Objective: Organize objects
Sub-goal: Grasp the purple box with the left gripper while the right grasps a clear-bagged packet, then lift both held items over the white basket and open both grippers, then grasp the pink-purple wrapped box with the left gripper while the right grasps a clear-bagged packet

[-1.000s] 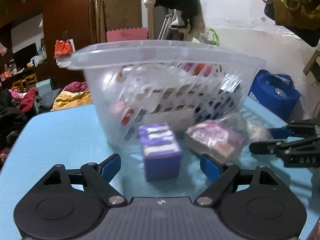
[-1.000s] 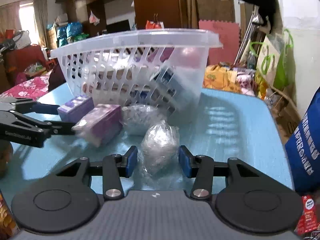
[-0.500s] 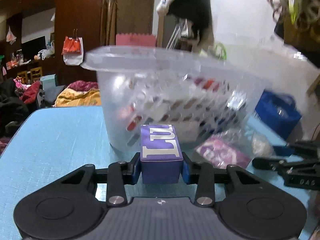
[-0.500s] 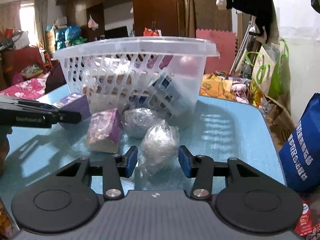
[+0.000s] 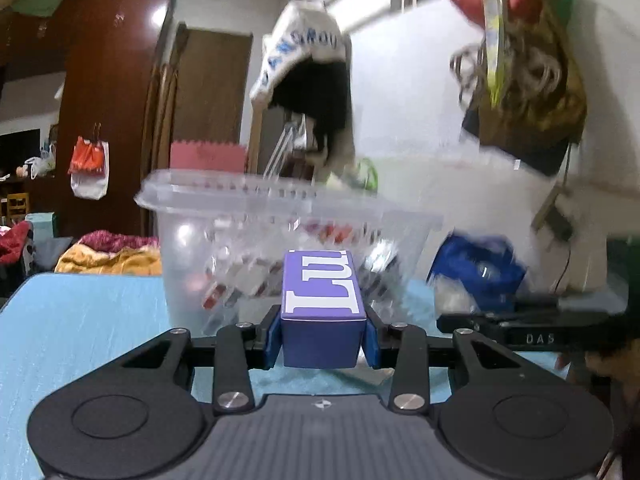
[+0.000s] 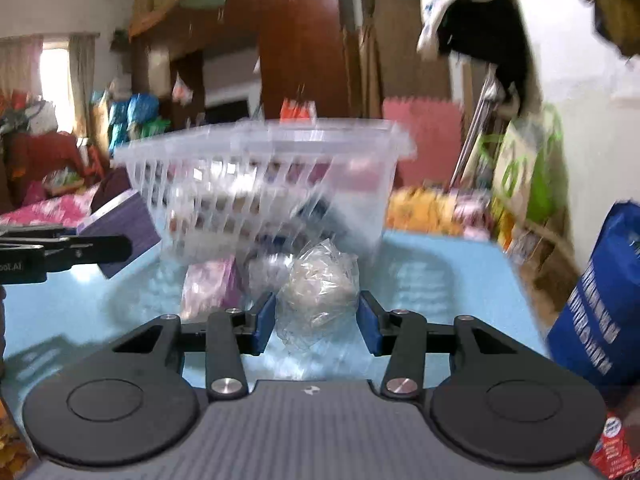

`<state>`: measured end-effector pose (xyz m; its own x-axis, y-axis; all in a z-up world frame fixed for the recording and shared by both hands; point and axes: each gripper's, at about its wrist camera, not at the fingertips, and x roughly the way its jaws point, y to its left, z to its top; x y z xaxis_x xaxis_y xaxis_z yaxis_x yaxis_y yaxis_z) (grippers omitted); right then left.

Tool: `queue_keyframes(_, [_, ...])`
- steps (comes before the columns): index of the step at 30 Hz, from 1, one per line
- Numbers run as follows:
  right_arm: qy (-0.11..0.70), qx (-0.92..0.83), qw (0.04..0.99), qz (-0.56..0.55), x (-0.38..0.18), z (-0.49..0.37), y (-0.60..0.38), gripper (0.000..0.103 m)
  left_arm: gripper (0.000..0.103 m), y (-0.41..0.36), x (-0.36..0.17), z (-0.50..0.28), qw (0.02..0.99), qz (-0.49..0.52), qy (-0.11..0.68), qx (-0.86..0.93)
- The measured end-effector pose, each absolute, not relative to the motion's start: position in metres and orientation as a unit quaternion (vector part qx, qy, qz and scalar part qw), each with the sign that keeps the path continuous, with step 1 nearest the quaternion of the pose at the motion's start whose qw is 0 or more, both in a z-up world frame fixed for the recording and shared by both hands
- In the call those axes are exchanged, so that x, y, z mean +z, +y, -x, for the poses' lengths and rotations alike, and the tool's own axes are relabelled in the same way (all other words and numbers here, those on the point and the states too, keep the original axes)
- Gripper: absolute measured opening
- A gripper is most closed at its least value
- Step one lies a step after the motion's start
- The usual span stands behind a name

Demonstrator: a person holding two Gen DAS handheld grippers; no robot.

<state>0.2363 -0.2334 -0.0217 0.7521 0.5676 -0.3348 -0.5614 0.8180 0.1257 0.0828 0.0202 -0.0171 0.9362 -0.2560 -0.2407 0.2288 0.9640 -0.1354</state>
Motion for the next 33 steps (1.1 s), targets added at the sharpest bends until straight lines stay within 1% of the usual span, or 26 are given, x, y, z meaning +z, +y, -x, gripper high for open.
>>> queue_keyframes(2, [0.164, 0.337, 0.926, -0.043, -0.011, -0.224, -0.239, 0.048, 0.043, 0.021, -0.008, -0.067, 0.984, 0.066, 0.099, -0.131])
queue_keyframes(4, [0.131, 0.340, 0.931, -0.027, 0.011, -0.210, -0.235, 0.048, 0.043, 0.016, 0.011, -0.053, 0.988, 0.054, 0.067, -0.126])
queue_keyframes(6, [0.098, 0.343, 0.934, -0.006, 0.042, -0.201, -0.227, 0.048, 0.043, 0.012, 0.040, -0.055, 0.989, 0.047, 0.059, -0.125])
queue_keyframes(9, [0.076, 0.338, 0.938, 0.030, 0.085, -0.214, -0.207, 0.048, 0.043, 0.010, 0.079, -0.085, 0.991, 0.046, 0.074, -0.101])
queue_keyframes(11, [0.087, 0.328, 0.940, 0.049, 0.103, -0.239, -0.190, 0.048, 0.043, 0.010, 0.096, -0.119, 0.990, 0.049, 0.096, -0.093])
queue_keyframes(14, [0.111, 0.309, 0.943, 0.062, 0.108, -0.281, -0.169, 0.049, 0.044, 0.011, 0.102, -0.173, 0.985, 0.066, 0.149, -0.064])
queue_keyframes(15, [0.115, 0.302, 0.944, 0.067, 0.105, -0.291, -0.164, 0.050, 0.048, 0.013, 0.102, -0.185, 0.983, 0.076, 0.158, -0.054])
queue_keyframes(16, [0.125, 0.294, 0.945, 0.073, 0.102, -0.298, -0.161, 0.054, 0.057, 0.013, 0.100, -0.196, 0.981, 0.080, 0.171, -0.039])
queue_keyframes(17, [0.133, 0.286, 0.945, 0.086, 0.098, -0.302, -0.158, 0.063, 0.078, 0.010, 0.098, -0.208, 0.979, 0.074, 0.190, -0.018])
queue_keyframes(18, [0.133, 0.272, 0.947, 0.103, 0.094, -0.303, -0.154, 0.069, 0.080, 0.009, 0.095, -0.214, 0.976, 0.066, 0.206, 0.000])
queue_keyframes(19, [0.130, 0.263, 0.949, 0.114, 0.091, -0.300, -0.154, 0.078, 0.080, 0.005, 0.094, -0.215, 0.976, 0.061, 0.206, 0.016])
queue_keyframes(21, [0.127, 0.271, 0.949, 0.104, 0.089, -0.290, -0.163, 0.083, 0.080, 0.001, 0.094, -0.206, 0.979, 0.052, 0.195, 0.012])
queue_keyframes(22, [0.128, 0.282, 0.947, 0.085, 0.090, -0.284, -0.172, 0.086, 0.080, -0.001, 0.095, -0.199, 0.980, 0.053, 0.189, 0.001])
queue_keyframes(23, [0.126, 0.293, 0.946, 0.066, 0.091, -0.274, -0.181, 0.094, 0.080, -0.003, 0.095, -0.187, 0.982, 0.059, 0.180, -0.008])
queue_keyframes(25, [0.117, 0.303, 0.945, 0.041, 0.091, -0.258, -0.199, 0.103, 0.082, -0.010, 0.092, -0.156, 0.986, 0.067, 0.152, -0.032])
queue_keyframes(27, [0.112, 0.306, 0.945, 0.020, 0.084, -0.240, -0.221, 0.103, 0.089, -0.026, 0.080, -0.126, 0.987, 0.039, 0.142, -0.066])
queue_keyframes(29, [0.117, 0.308, 0.944, 0.007, 0.072, -0.231, -0.235, 0.103, 0.091, -0.044, 0.058, -0.110, 0.985, 0.004, 0.154, -0.076])
queue_keyframes(31, [0.135, 0.304, 0.943, -0.006, 0.059, -0.236, -0.247, 0.103, 0.091, -0.060, 0.038, -0.119, 0.979, -0.029, 0.188, -0.078])
queue_keyframes(33, [0.170, 0.312, 0.934, -0.037, 0.048, -0.248, -0.257, 0.103, 0.091, -0.072, 0.017, -0.146, 0.967, -0.046, 0.240, -0.071])
